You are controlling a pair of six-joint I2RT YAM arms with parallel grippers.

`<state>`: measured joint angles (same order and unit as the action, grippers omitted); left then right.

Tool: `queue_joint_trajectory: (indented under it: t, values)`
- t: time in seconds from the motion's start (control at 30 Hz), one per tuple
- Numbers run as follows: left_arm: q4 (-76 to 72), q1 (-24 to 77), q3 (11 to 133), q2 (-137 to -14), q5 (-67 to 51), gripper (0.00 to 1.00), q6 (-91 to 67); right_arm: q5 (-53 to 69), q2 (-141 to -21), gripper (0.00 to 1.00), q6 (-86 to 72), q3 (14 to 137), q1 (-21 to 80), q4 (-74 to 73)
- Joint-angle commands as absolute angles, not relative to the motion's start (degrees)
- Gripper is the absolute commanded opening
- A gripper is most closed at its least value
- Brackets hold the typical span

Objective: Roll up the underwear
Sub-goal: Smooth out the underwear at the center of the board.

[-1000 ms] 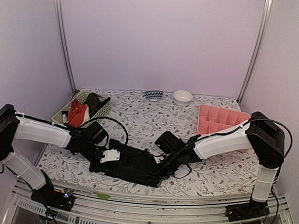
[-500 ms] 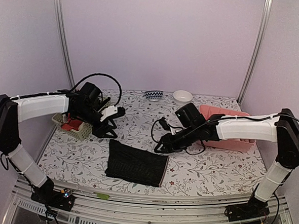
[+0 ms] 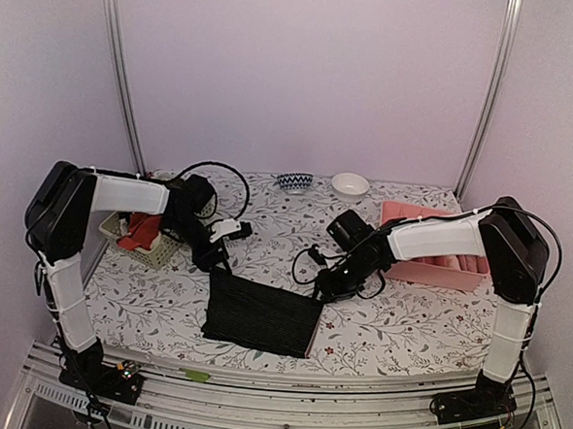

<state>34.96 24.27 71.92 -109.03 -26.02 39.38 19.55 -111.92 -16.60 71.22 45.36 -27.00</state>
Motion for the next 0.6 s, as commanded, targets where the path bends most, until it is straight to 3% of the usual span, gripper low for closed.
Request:
queue_joint_trajectory:
  t: [0.0, 0.37, 0.57]
  values:
    - [35.2, 23.7, 68.6, -109.6, -22.6, 0.57, 41.9, 17.9, -114.5, 0.31, -12.6, 72.2, 45.7, -30.4]
    - [26.6, 23.8, 58.1, -105.8, -14.6, 0.35, 39.7, 6.1, -119.0, 0.27, -9.7, 72.5, 50.1, -33.0]
    - [21.6, 23.3, 59.7, -107.1, -11.3, 0.36, 34.2, -5.8, -122.4, 0.27, -10.1, 76.9, 49.9, -34.9]
